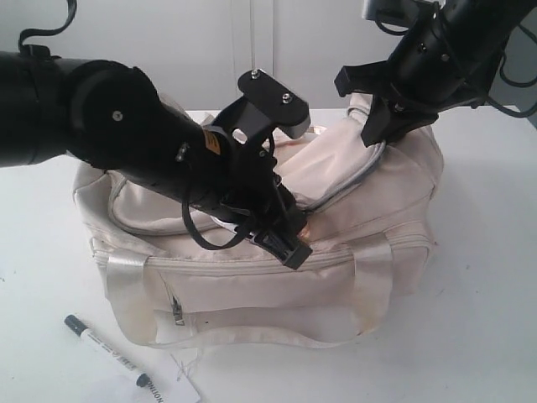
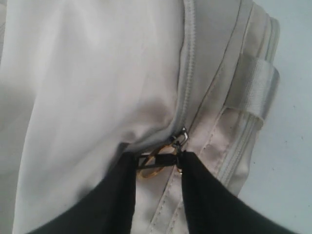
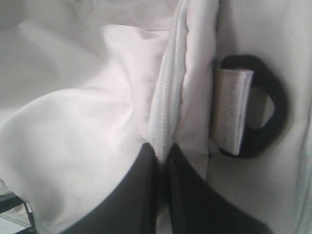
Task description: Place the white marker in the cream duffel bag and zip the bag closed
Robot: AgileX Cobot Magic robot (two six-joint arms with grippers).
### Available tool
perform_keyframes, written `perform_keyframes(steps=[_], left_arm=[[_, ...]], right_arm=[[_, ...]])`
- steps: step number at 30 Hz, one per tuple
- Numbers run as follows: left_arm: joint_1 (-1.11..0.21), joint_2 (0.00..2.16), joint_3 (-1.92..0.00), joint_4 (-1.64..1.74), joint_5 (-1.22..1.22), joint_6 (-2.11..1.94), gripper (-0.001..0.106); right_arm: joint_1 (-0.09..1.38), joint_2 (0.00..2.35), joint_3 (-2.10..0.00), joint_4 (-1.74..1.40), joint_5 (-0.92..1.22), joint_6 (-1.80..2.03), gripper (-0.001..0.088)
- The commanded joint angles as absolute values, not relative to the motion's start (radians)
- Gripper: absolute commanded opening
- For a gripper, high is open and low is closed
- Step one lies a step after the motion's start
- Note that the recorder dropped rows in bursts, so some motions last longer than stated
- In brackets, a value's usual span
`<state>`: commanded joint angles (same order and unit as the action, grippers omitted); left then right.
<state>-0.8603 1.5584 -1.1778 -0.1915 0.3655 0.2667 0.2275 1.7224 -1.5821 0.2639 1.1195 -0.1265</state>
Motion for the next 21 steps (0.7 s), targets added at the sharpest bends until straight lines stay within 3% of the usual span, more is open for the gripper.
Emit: perform_keyframes(steps=[21], left_arm=[[-0.860,1.465,-1.178,-0.120,0.457,0.263,0.000]], right_arm=[[0.227,1.722,-1.582,0.209,1.097,-0.125,0.0000]])
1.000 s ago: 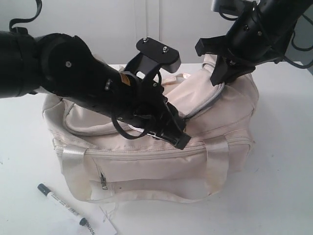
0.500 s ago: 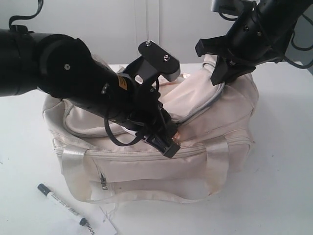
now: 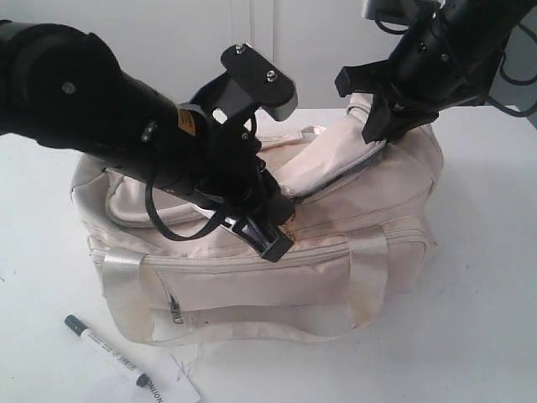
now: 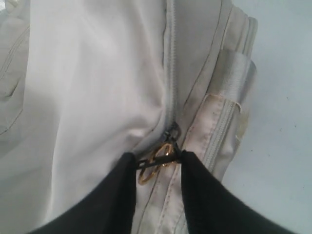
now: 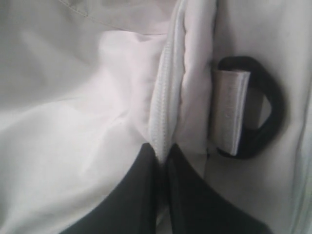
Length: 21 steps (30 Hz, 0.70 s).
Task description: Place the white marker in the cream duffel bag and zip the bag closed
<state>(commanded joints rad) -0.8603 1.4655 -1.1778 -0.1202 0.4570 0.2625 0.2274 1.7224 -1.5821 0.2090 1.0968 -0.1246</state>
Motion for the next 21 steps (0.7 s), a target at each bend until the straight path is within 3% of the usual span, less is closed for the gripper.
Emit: perform_keyframes(steps=[14,21], left_arm=[[-0.860,1.465,-1.178,-0.039,0.537,0.258,0.000],[-0.860,1.465,-1.176,-0.057,0.468,0.048,0.000]], right_arm=[[0.227,1.722,-1.582,0.207,1.097,-0.125,0.0000],[0.227,1.722,-1.582,0.209,1.097,-0.123,0.0000]])
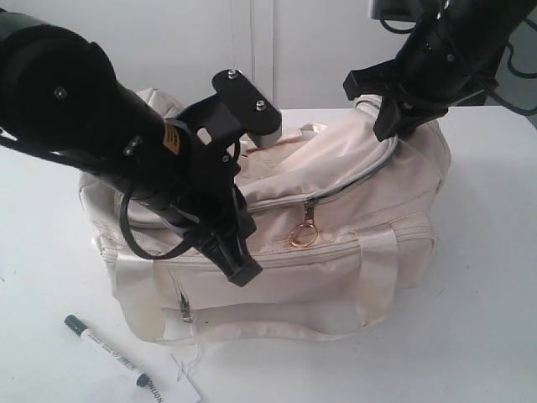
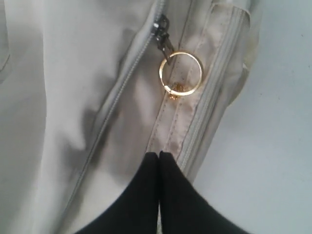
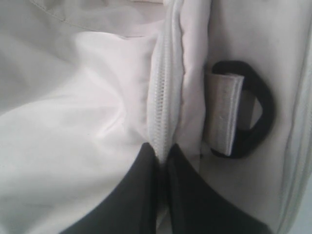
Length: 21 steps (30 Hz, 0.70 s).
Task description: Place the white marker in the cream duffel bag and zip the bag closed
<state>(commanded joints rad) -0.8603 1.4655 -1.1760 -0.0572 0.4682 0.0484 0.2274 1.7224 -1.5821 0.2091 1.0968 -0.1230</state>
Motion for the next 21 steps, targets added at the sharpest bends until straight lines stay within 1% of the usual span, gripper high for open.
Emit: perform_keyframes(steps=[7,12,14,19,21], left_arm=[[-0.860,1.468,-1.176,-0.168,0.416,0.000,0.000],[-0.860,1.507,-1.176,-0.226,0.416,0.000,0.001],[-0.860,1.526,-1.176,-0.270,0.412,0.000,0.008],[-0.860,1.548,-1.176,-0.314,0.387,0.000,0.037],[-0.860,1.547,-1.176,-0.328,0.365,0.000,0.045]], right_arm=[[0.227,1.722,-1.582,0.209,1.097,-0.117,0.0000],[0.227,1.722,-1.582,0.211,1.097,-0.117,0.0000],[0.227,1.722,-1.582,0.211,1.097,-0.117,0.0000],[0.227,1.722,-1.582,0.211,1.099,-0.117,0.0000],[0.227,1.722,-1.582,0.211,1.099,-0.117,0.0000]])
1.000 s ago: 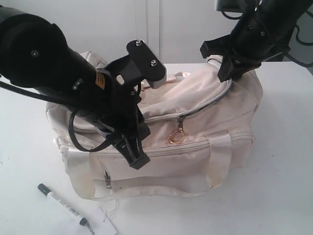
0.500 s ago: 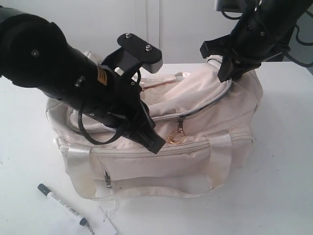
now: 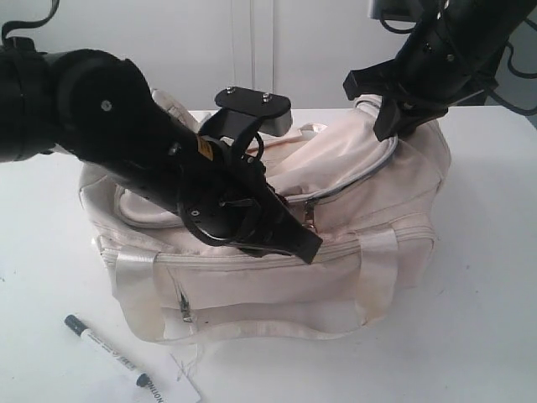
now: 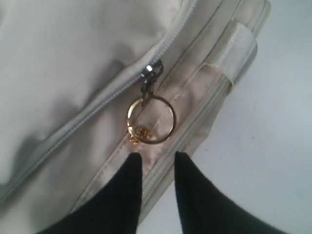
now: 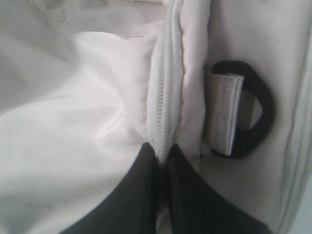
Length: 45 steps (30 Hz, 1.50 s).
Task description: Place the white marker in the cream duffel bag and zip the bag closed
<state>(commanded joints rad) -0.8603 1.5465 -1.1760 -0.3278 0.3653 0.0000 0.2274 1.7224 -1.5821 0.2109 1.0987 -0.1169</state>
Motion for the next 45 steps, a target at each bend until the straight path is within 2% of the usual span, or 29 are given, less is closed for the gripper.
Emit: perform_keyframes(steps=[2,24,45], left_arm=[[-0.860,1.547,-1.176,-0.333,0.351,0.000,0.047],[-0.903,1.627,-1.178,-0.326,0.158,0.021,0.045],[-0.860,1.635,-1.178,-0.266,0.183,0.026,0.045]], right_arm=[[0.227,1.722,-1.582,0.211,1.097,-0.117,0.0000],[0.227,1.722,-1.582,0.212,1.103,-0.109,0.0000],[0.227,1.722,-1.582,0.212,1.103,-0.109,0.0000]])
